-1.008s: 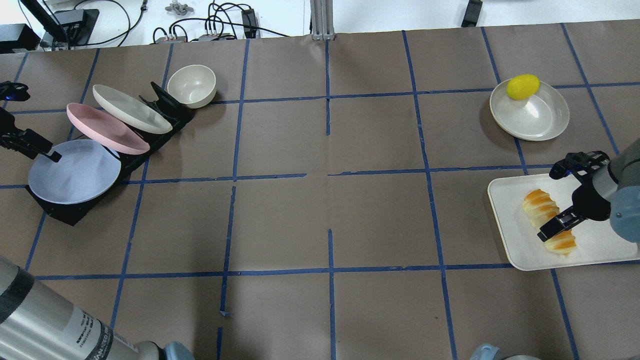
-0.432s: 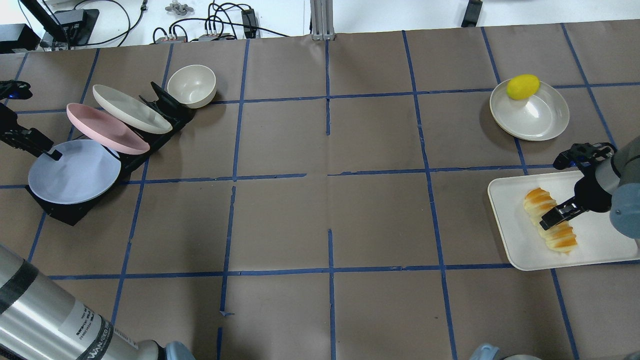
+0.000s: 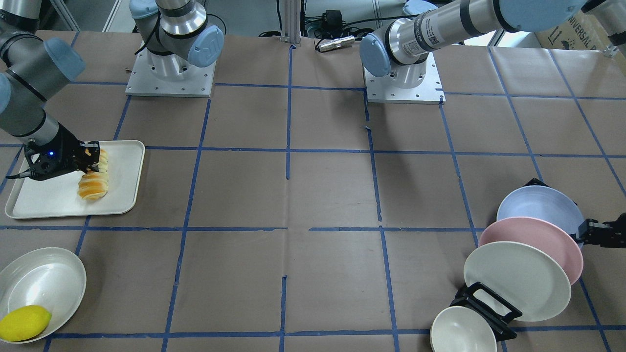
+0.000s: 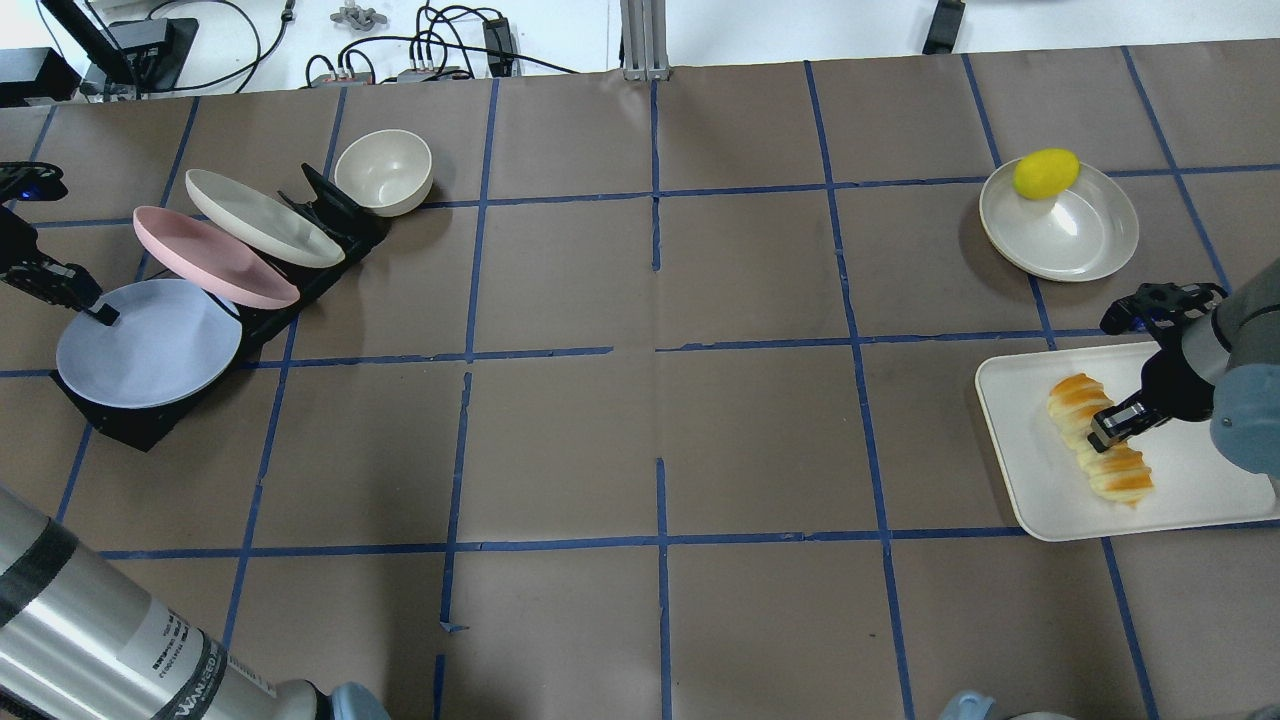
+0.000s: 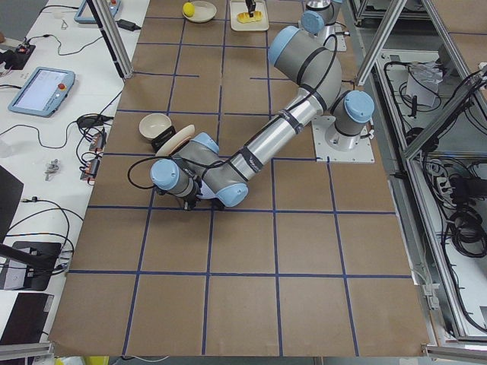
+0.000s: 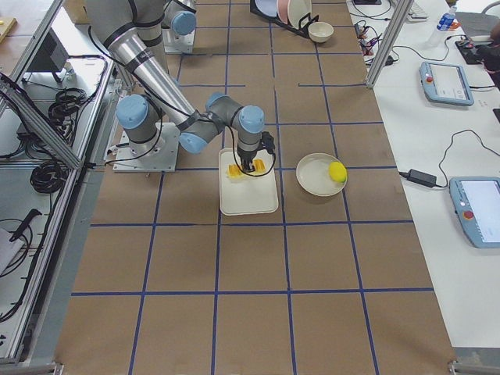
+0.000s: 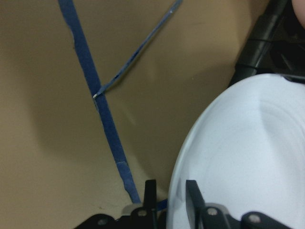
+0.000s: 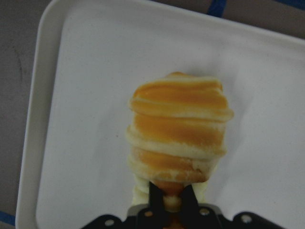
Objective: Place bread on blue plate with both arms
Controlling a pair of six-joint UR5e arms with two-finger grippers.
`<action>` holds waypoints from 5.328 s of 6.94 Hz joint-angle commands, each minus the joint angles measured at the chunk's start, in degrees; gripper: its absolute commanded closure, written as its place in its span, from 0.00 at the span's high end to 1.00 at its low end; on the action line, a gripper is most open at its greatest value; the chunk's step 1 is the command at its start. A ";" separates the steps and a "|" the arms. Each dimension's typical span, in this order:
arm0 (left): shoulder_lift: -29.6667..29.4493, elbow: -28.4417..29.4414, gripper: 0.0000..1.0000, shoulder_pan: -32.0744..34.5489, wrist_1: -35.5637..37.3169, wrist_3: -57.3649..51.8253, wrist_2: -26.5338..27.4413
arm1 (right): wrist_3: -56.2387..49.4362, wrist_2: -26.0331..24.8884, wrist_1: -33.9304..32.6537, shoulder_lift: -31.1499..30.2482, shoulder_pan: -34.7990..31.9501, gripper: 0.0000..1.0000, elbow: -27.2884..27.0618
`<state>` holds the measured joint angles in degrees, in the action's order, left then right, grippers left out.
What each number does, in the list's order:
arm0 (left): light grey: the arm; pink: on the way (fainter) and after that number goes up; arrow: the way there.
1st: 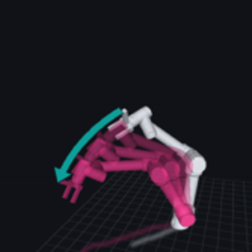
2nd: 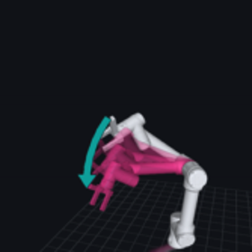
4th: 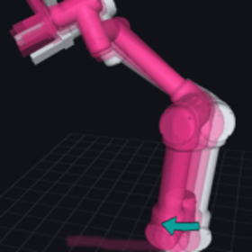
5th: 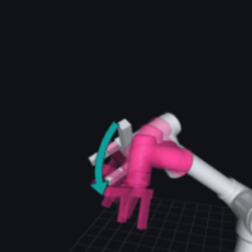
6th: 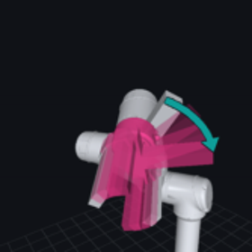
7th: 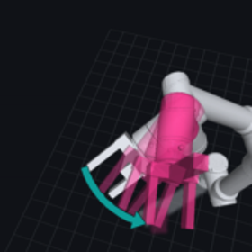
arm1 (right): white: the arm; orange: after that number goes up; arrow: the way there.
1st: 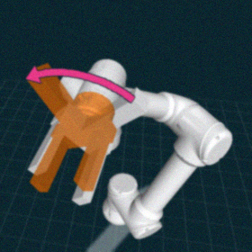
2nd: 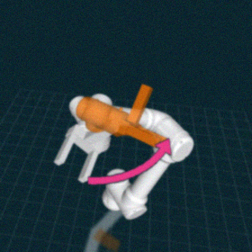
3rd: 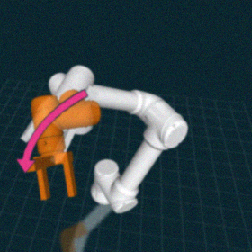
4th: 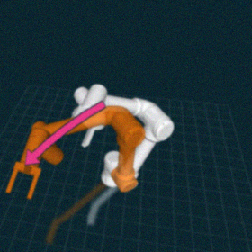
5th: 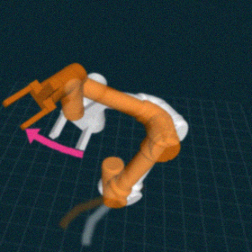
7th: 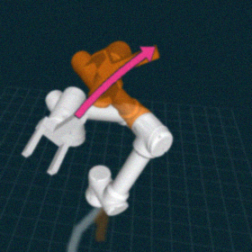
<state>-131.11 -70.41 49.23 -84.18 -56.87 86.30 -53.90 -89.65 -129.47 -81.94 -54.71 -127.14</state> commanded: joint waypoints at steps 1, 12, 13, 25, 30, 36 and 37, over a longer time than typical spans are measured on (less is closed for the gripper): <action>0.15 0.18 0.18 -0.01 -0.55 0.09 -1.30 | 0.90 -0.08 0.09 -0.41 -0.22 0.05 0.49; 18.25 -2.36 0.09 -0.02 -20.83 0.96 1.15 | 39.22 -3.86 47.02 -16.15 -26.35 0.04 36.26; 20.08 -5.24 0.09 1.21 -20.77 1.06 0.54 | 45.66 -3.34 47.02 -15.97 -31.54 0.01 36.26; 25.82 -28.62 0.09 30.29 -1.39 21.52 -20.02 | 52.23 0.36 42.46 -12.63 -41.00 0.00 33.71; 19.06 -32.33 0.09 38.74 15.16 30.22 -22.93 | 51.79 -0.26 35.96 -12.63 -41.00 0.00 29.33; 16.51 -34.80 0.12 42.61 26.48 35.85 -24.16 | 52.49 0.53 24.01 -9.30 -41.26 0.01 23.96; 15.11 -34.36 0.14 43.14 27.04 36.21 -24.25 | 52.58 0.53 23.21 -8.07 -41.26 0.01 23.96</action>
<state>-114.60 -105.11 91.61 -58.88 -21.50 62.22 -1.39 -89.13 -104.75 -91.34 -95.96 -102.98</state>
